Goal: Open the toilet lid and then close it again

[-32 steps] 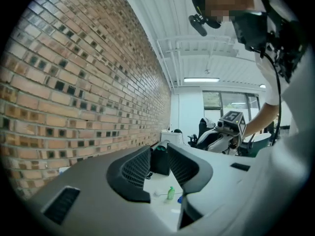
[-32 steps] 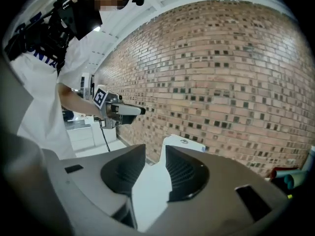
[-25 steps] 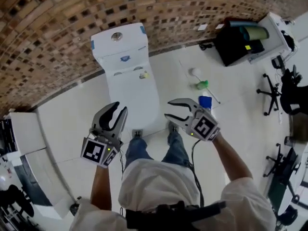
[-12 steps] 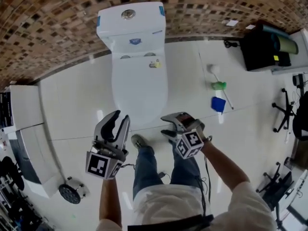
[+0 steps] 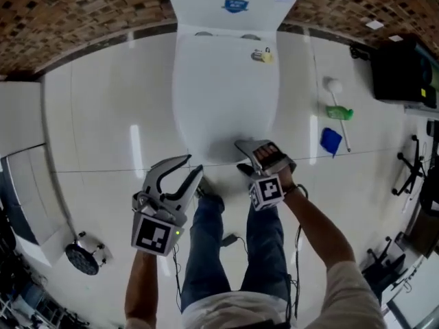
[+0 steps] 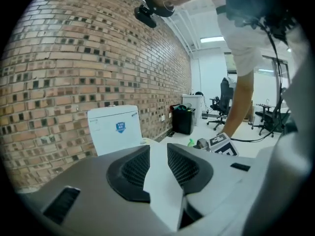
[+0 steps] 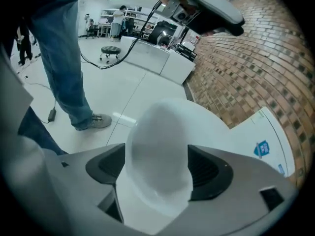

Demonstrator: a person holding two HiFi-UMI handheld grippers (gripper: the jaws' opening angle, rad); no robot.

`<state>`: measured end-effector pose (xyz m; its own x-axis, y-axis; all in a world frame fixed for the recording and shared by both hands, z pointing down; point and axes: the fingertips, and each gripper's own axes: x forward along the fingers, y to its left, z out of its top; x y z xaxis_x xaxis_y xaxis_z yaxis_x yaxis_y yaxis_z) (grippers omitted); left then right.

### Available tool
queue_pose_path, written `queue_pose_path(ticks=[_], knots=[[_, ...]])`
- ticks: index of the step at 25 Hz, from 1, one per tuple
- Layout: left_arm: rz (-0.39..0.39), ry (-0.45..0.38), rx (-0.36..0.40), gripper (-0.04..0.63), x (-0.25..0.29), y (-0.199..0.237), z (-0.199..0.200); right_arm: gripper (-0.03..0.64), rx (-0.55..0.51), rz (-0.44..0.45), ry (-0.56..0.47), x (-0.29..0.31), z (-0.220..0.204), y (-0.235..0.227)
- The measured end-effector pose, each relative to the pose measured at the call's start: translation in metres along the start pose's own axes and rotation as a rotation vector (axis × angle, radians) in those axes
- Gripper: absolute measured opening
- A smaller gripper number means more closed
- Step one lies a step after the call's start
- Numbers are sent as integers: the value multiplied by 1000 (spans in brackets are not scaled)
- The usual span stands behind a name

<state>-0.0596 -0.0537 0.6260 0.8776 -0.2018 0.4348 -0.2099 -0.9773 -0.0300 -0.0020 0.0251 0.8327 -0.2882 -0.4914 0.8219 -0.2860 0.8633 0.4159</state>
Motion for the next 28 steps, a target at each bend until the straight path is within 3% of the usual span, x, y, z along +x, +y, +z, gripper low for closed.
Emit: queue_pose_path(ticks=[6, 13, 16, 21, 28], knots=[[7, -8, -82, 107, -12, -7, -23, 416, -61, -29, 20, 15, -6, -1], [13, -28, -117, 107, -13, -17, -24, 410, -41, -36, 28, 15, 1, -1], [39, -64, -131, 107, -17, -12, -13, 319, -14, -9, 31, 7, 6, 1], [101, -89, -132, 107, -35, 0, 6, 286, 37, 56, 11, -28, 14, -12], [196, -123, -132, 107, -64, 11, 45, 161, 208, -28, -162, -131, 49, -96]])
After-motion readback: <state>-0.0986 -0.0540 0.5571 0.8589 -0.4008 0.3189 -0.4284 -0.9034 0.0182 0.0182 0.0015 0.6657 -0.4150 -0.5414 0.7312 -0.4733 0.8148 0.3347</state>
